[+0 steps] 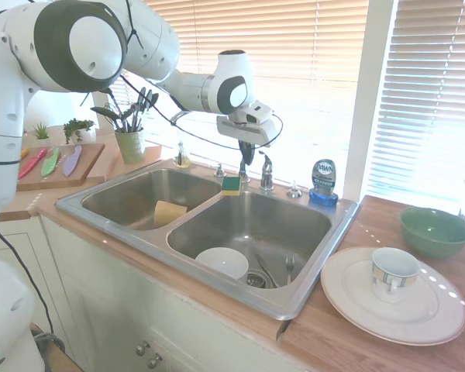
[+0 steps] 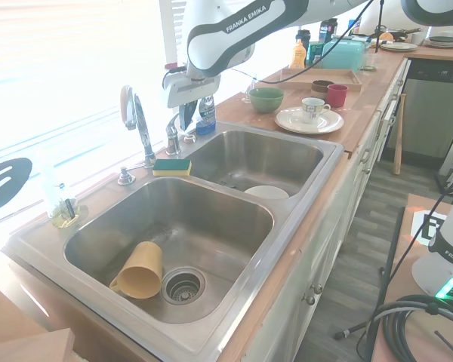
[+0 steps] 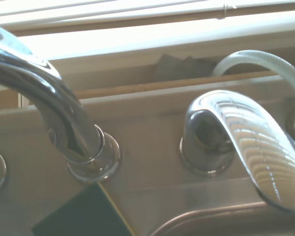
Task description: Turn off the faucet
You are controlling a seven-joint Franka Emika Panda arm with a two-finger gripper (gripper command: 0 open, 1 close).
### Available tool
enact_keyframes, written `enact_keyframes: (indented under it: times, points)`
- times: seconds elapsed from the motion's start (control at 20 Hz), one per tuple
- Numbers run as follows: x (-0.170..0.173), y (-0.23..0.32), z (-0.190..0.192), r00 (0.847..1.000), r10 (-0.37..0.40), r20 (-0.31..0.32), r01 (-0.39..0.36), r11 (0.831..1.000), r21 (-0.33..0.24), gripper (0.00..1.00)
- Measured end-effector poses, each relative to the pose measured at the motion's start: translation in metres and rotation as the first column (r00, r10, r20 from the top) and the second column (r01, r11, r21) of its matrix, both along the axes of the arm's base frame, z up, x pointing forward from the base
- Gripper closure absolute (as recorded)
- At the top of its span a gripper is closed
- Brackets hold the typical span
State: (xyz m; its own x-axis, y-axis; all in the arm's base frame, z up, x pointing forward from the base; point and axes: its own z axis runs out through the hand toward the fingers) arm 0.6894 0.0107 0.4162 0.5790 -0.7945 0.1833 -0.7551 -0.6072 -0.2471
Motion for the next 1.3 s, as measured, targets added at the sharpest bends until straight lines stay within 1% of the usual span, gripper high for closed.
enact_keyframes:
  times: [0.05, 0.2, 0.35, 0.45, 0.65, 1.05, 1.2, 1.3]
  points:
    - [0.001, 0.0, 0.003, 1.0, -0.003, 0.019, 0.003, 1.0, 0.004, 1.0]
    - [0.006, -0.002, 0.022, 0.995, -0.024, 0.102, 0.022, 0.999, 0.024, 1.0]
    - [0.012, -0.006, 0.043, 0.989, -0.048, 0.143, 0.045, 0.999, 0.029, 1.0]
    - [0.015, -0.011, 0.051, 0.986, -0.06, 0.158, 0.058, 0.998, 0.02, 1.0]
    - [0.02, -0.015, 0.054, 0.985, -0.073, 0.156, 0.071, 0.997, 0.016, 1.0]
    - [0.022, -0.021, 0.036, 0.988, -0.083, 0.128, 0.082, 0.997, 0.015, 1.0]
    - [0.021, -0.021, 0.035, 0.99, -0.083, 0.116, 0.081, 0.997, 0.015, 1.0]
    - [0.02, -0.02, 0.032, 0.992, -0.082, 0.093, 0.081, 0.997, 0.013, 1.0]
